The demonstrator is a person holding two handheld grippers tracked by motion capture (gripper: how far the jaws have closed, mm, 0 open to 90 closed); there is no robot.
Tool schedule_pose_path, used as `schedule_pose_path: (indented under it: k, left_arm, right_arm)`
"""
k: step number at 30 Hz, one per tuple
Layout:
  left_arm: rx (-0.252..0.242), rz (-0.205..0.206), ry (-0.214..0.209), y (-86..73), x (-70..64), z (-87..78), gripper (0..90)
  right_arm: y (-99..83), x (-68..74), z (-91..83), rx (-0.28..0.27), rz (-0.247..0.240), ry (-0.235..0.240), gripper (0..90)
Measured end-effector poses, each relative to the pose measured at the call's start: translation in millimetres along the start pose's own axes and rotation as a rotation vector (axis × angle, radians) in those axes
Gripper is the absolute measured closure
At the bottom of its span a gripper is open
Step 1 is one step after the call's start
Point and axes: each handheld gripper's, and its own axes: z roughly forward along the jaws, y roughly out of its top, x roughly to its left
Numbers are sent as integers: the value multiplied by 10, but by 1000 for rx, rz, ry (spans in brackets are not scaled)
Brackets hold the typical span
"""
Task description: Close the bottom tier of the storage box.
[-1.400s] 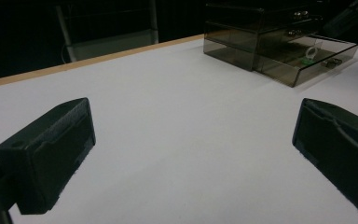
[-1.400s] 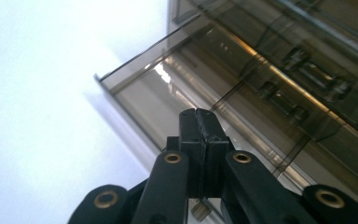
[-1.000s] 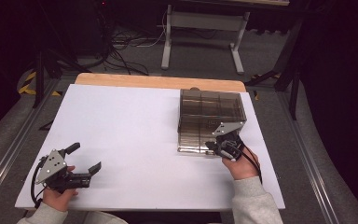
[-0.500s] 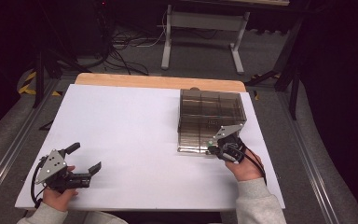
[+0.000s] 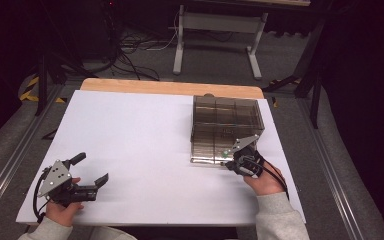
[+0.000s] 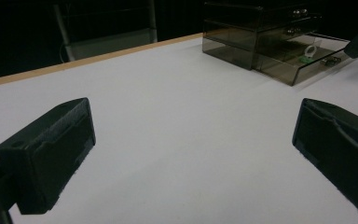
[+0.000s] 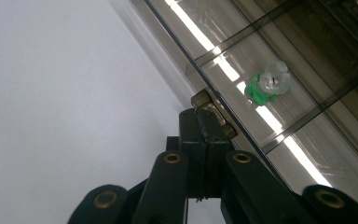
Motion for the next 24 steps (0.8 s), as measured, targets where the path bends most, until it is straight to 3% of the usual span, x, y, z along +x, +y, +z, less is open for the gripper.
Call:
schedule_pose_path:
  k: [13, 24]
  left_arm:
    - [1, 3, -2, 0, 1, 2, 3]
    - [1, 2, -1, 0, 1, 2, 3]
  right_arm:
    - [-28, -25, 107, 79, 10, 11, 900]
    - [-28, -22, 190, 111, 6, -1, 900]
